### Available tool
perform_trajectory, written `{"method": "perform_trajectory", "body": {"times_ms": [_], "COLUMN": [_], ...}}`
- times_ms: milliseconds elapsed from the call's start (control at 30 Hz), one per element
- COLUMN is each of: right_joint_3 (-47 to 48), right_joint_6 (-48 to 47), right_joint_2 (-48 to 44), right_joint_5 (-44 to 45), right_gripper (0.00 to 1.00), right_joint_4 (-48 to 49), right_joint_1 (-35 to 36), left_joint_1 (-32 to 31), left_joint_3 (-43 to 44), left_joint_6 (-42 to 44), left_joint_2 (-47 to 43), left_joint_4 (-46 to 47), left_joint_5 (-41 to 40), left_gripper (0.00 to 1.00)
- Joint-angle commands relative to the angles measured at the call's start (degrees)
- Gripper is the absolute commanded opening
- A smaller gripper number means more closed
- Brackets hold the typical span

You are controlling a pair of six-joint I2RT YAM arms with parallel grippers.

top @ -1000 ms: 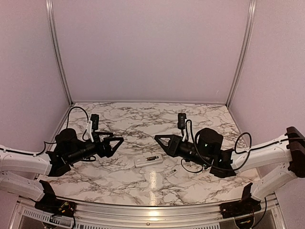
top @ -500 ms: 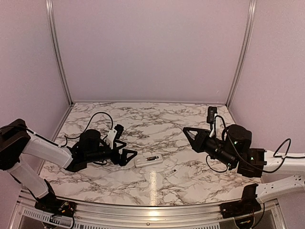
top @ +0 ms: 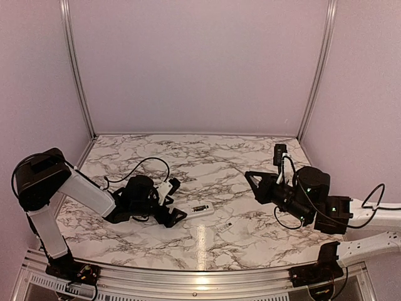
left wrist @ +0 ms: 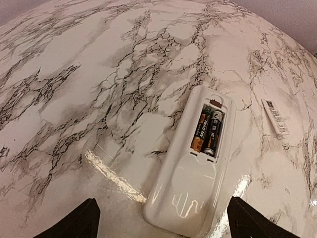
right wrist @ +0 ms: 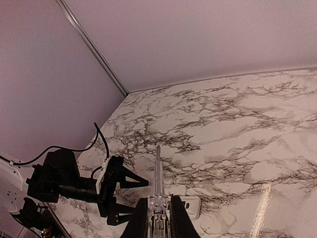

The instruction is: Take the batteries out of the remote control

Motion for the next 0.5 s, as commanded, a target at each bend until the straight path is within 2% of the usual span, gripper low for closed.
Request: {"method": "perform_trajectory", "body": {"times_ms": [0,267,467], "right_joint_3": [-0.4,-1.6,-2.4], "right_joint_6": [-1.0,-1.2,-1.4], "right_joint_2": [0.7,0.7,-0.2], "right_joint_5": [0.5,0.1,-0.1], "right_gripper": [0.00,0.00,0.00], "right_joint_4": [-0.6,1.2,1.4], "right_joint_1": [-0.4,-0.3,-0.3], "left_joint_1": [-0.8,-1.9,-3.9], "left_joint_3": [2.4,4.2,8.2], "left_joint_6": [2.5,6.6,7.8], "left_joint_2": [2.2,4.7,8.4], "left_joint_4": [-3.9,-5.2,-9.0], "left_joint_5": [0.1,1.1,-0.7], "left_gripper": [0.93,0.90,0.80]}}
